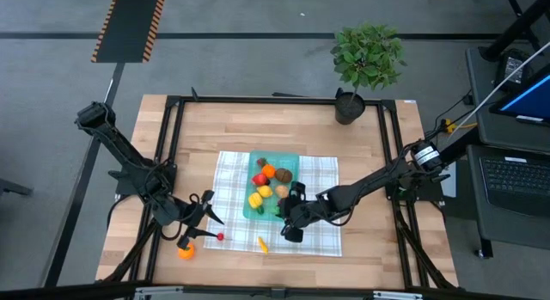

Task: Pick and placing Produce into tupperware
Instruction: Put the green pea into the blue bin, then put the red cherry into the blue bin

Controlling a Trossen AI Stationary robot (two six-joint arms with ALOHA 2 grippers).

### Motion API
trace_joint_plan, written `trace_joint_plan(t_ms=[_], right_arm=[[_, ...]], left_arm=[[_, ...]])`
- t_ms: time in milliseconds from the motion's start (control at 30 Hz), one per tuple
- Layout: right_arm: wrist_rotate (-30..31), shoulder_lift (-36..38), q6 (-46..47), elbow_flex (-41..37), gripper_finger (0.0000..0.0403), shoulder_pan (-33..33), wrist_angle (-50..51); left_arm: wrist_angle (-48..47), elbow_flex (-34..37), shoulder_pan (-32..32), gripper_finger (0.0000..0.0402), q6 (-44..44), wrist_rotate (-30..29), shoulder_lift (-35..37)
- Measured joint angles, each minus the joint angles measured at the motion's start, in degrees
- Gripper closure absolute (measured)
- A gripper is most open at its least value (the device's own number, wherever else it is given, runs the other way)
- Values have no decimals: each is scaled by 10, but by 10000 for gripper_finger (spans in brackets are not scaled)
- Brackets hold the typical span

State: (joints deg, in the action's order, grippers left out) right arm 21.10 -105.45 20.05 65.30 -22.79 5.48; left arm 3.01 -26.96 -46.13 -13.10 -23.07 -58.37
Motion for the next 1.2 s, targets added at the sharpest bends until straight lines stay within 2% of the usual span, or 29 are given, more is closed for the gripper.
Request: trace_joint_plan(t_ms=[333,633,700,833,900,1200], right_arm=[[0,1,-12,0,216,1,-55],[11,38,-39,27,208,-6,-27],[51,53,-45,18,207,-19,-33],[210,63,-58,-36,207,-65,-97],[263,63,-71,-55,207,-89,-125],[274,63,-68,-66,213,-124,-178]], left_arm=[[0,0,0,223,0,0,0],[0,0,0,223,0,0,0],[0,0,0,223,0,0,0],[0,0,0,223,0,0,0],[0,0,-1,223,-1,1,0],[1,0,-1,223,-3,2,0]])
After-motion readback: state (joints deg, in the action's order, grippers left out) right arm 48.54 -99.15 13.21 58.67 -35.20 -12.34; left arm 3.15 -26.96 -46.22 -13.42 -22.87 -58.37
